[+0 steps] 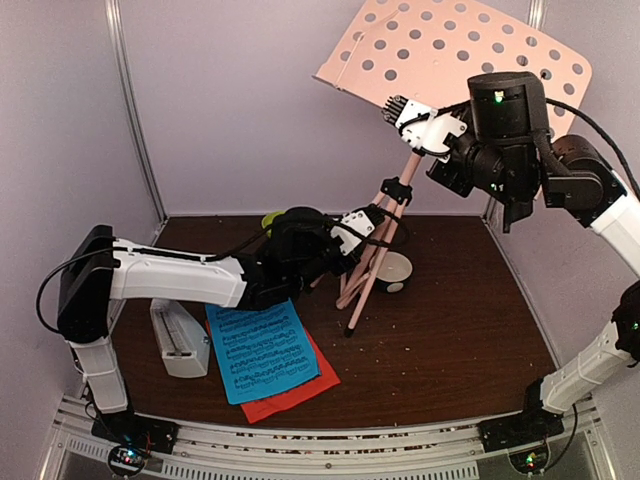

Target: Set up the instrument practice props

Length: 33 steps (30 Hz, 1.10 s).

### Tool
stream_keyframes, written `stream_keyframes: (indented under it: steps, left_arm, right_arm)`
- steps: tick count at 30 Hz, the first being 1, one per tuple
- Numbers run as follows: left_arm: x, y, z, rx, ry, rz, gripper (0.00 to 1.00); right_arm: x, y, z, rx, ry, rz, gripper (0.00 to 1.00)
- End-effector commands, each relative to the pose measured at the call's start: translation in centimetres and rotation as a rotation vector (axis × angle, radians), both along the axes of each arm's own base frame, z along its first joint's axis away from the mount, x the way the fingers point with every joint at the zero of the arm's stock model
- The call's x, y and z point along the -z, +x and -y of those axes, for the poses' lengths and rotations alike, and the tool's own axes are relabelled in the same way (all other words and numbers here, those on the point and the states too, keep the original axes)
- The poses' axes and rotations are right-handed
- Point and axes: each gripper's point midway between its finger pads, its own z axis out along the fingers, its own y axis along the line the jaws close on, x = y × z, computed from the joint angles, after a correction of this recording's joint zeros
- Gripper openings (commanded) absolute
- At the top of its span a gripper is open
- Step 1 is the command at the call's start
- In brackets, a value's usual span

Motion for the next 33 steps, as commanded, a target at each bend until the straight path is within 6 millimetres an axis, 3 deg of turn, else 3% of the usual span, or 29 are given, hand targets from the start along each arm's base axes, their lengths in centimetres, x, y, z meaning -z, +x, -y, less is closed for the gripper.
stream_keyframes:
  steps: [1, 6, 11, 17, 26, 33]
  left_arm:
    - [-0.5, -0.3, 0.2, 0.021, 0.163, 0.226, 0.00]
    - [-0.7, 0.5, 0.0, -0.043, 0.174, 0.323, 0.00]
    - [0.7, 1.5, -0.3, -0.112, 0.151, 0.313, 0.00]
    - [1.7, 1.9, -2.6, -0.226, 0.150, 0.360, 0.00]
    - [2.8, 2.0, -4.3, -0.274, 0.119, 0.340, 0.00]
    - [3.3, 1.5, -5.2, -0.274, 0.123, 0.332, 0.00]
  right_arm:
    - [-10.6, -2.1, 4.6, 0.039, 0.313, 0.213, 0.00]
    - [-11.5, -2.4, 3.3, 0.011, 0.250, 0.237, 0.00]
    - [-11.5, -2.3, 0.9, -0.014, 0.153, 0.250, 0.00]
    - [-11.5, -2.1, -0.8, -0.046, 0.152, 0.251, 0.00]
    - [-9.4, -1.7, -4.6, -0.101, 0.134, 0.237, 0.00]
    - [-7.4, -1.3, -5.7, -0.109, 0.121, 0.218, 0.00]
